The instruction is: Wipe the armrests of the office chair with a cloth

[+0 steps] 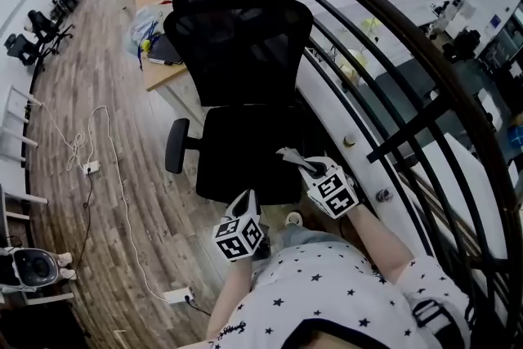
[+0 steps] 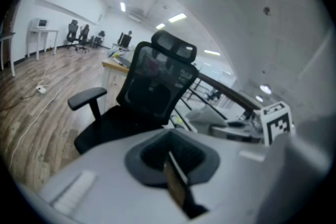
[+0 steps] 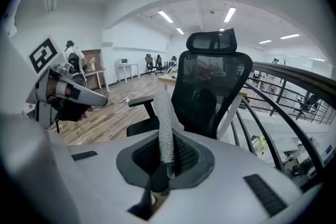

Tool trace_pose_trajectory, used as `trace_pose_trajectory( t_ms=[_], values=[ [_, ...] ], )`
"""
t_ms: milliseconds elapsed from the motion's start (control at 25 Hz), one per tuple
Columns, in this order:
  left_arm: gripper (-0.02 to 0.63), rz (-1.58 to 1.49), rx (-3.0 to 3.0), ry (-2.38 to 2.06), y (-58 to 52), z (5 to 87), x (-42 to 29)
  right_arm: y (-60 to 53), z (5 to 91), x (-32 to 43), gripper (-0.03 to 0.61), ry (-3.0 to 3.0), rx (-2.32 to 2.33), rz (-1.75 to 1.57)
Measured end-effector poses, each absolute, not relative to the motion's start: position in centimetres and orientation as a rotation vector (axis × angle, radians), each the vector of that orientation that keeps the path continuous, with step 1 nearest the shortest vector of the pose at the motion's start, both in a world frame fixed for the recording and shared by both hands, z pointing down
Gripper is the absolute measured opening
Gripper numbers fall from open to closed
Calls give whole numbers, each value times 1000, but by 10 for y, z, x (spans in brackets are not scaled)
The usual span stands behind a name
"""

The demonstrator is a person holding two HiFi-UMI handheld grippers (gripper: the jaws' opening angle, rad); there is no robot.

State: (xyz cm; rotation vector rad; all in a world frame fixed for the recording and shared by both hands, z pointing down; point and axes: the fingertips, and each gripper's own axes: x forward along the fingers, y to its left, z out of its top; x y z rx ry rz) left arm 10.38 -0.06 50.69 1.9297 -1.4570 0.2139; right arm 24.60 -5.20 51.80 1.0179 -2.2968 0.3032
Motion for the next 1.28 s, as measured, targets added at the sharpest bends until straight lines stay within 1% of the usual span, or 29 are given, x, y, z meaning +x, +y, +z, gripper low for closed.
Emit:
trace_pose_trajectory(
  t_ms=[480,1280],
  values=[
    [8,184,1944,-1510,-24,497,90,-55,475,220,25,-2440,1027,286],
    [8,190,1957,-1502,-24,496,89,-44,471,214,25,-2505,1011,367]
  ],
)
